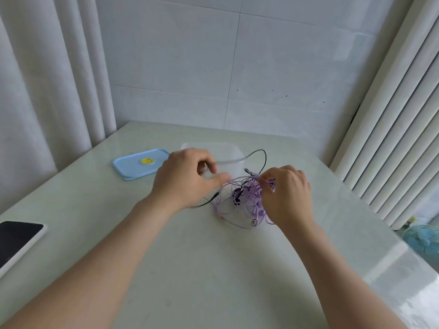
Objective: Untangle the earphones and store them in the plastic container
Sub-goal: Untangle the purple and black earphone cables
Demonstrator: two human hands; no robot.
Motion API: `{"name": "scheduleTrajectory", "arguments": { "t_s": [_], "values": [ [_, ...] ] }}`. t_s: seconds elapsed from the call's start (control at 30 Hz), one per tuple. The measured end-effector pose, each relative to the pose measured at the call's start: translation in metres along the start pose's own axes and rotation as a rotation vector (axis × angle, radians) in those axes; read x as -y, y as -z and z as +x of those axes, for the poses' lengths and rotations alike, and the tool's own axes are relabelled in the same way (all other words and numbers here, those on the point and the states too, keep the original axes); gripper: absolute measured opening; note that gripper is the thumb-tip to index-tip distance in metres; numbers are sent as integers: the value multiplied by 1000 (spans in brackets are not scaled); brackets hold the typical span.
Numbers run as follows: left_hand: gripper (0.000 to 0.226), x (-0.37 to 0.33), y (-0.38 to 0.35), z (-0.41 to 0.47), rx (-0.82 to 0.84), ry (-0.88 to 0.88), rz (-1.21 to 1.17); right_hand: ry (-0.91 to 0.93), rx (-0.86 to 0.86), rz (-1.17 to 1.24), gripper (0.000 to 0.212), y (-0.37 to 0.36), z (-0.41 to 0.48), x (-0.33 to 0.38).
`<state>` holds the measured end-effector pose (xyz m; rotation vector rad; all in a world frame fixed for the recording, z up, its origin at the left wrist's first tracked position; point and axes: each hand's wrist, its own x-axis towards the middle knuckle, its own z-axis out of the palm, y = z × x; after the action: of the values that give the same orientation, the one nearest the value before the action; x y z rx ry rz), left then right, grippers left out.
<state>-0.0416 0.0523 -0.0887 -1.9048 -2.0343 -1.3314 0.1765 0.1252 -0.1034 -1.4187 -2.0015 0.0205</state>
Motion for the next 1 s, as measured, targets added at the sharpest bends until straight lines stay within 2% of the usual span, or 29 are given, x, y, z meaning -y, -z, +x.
{"name": "scheduleTrajectory", "arguments": {
  "t_s": [0.07,0.13,0.2,0.3,0.33,0.4,0.47,0.5,0.53,0.63,0.7,0.77,0.83,0.9,0.97,1.0],
  "values": [
    [52,-4,2,-4,137,14,231,-10,-32,79,24,-1,3,-5],
    [61,-5,0,-5,156,45,330,-15,-37,194,25,0,4,-4],
    [60,-3,-1,-4,-22,54,339,-1,-60,287,28,3,3,3],
    [45,2,8,3,-477,60,245,115,-120,376,40,13,-2,15],
    [42,4,11,5,-578,65,256,168,-105,407,39,18,-6,20],
    [32,4,13,6,-641,152,342,303,2,441,27,26,-13,28],
    [13,2,12,4,-622,205,393,412,168,475,23,34,-18,33],
    [5,1,11,2,-608,200,416,420,234,527,26,36,-19,33],
    [9,2,9,0,-594,180,451,391,267,604,27,37,-18,33],
    [31,5,4,2,-530,-58,435,213,144,809,25,35,-15,34],
    [31,2,-6,2,-371,-253,298,85,-15,820,20,30,-12,34],
    [28,-2,-18,0,-132,-312,192,-52,-93,697,16,24,-8,32],
    [36,-4,-29,-8,110,-248,193,-186,28,571,21,18,-7,27],
    [49,-2,-35,-14,289,-194,205,-214,252,453,44,15,-10,26],
    [57,-1,-33,-17,368,-191,191,-163,395,395,62,13,-15,28],
    [59,-1,-31,-17,378,-192,188,-144,419,391,64,14,-16,30]
  ]
}}
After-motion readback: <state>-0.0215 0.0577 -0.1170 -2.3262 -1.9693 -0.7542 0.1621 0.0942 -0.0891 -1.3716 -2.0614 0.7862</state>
